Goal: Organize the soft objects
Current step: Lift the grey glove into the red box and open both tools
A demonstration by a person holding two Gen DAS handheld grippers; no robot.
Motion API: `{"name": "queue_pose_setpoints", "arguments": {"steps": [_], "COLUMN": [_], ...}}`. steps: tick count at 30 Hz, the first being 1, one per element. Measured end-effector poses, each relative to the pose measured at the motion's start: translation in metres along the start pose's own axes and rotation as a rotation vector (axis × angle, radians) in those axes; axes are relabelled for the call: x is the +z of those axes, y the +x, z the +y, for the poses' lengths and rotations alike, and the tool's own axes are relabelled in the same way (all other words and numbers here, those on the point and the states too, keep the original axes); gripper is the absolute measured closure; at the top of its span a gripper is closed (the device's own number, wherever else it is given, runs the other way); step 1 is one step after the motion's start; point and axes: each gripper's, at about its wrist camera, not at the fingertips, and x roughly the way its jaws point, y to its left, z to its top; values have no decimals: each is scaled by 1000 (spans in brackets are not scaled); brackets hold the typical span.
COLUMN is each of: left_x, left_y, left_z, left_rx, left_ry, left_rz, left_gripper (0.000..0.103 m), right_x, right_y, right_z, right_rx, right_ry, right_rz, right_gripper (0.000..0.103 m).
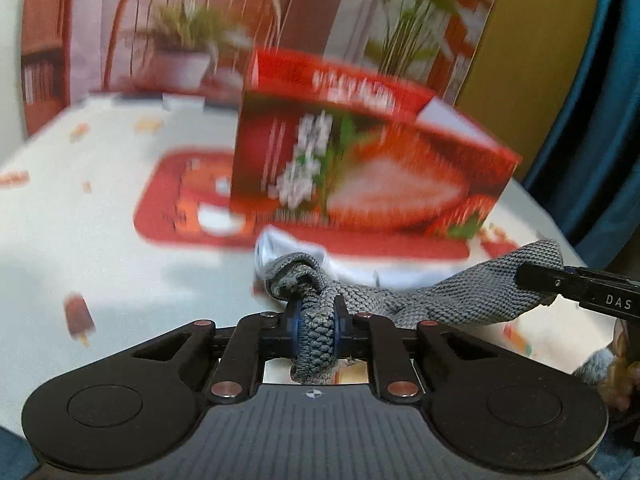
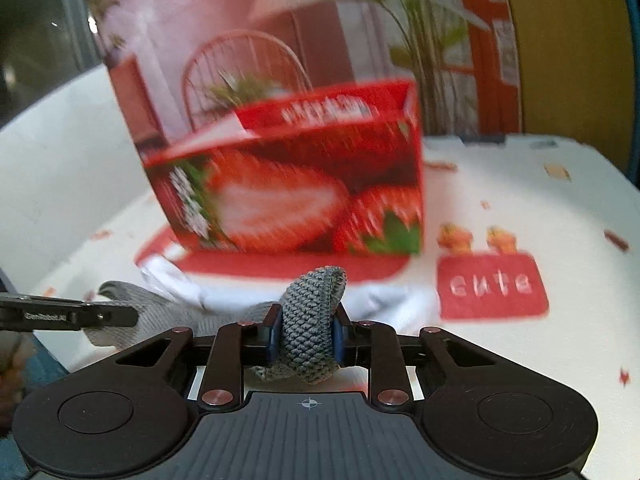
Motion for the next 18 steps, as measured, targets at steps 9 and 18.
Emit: {"name": "queue_pose_setpoints", "arguments": {"steps": [9, 18], "left_x": [62, 143], "left_y": [-41, 1], "left_z": [-14, -30], "left_rx": [20, -12], "left_ry": [84, 75], "left_rz": [-227, -227], "left_gripper": [88, 88], "right_x": [62, 145], "right_y": [-19, 14], "right_z": [14, 11], "right_rx": [55, -10], "right_ry": [-68, -141], "right_rz": [-147, -207], "right_gripper": [81, 81]}}
